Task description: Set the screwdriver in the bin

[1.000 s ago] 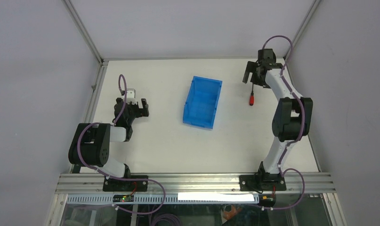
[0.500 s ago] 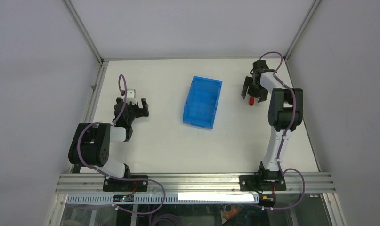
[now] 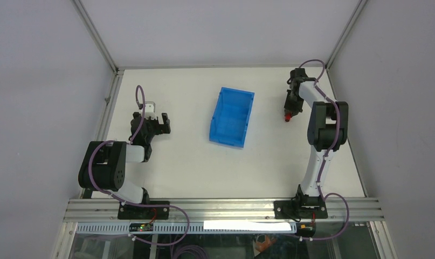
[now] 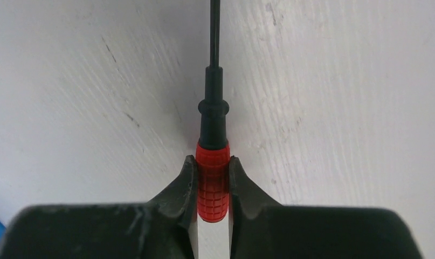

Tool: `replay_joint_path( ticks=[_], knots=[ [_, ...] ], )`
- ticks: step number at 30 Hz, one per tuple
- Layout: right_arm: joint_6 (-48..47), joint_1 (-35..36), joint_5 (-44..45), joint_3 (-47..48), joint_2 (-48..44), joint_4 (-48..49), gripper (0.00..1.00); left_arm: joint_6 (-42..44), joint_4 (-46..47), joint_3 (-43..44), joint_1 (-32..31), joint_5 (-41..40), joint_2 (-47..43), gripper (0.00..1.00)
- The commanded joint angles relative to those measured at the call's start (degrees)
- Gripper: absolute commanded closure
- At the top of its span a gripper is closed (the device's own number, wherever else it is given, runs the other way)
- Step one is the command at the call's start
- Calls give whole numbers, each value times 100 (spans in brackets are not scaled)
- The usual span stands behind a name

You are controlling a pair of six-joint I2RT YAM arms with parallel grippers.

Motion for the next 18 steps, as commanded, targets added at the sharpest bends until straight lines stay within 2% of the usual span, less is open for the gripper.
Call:
replay_joint_path(
  ticks=[1,5,9,18],
  knots=[
    [113,-21,251,392,-933,-643,100,-109,164,-3,-18,48,-161,1],
    [167,107,449,498,-1534,-933,100,-109,167,-3,-20,49,-166,1],
    [244,577,867,693,-2051,-1122,100,-109,167,-3,-20,50,-170,1],
    [391,2401,817,1274,-2462,-861,99,-109,167,-3,-19,48,-165,1]
  ],
)
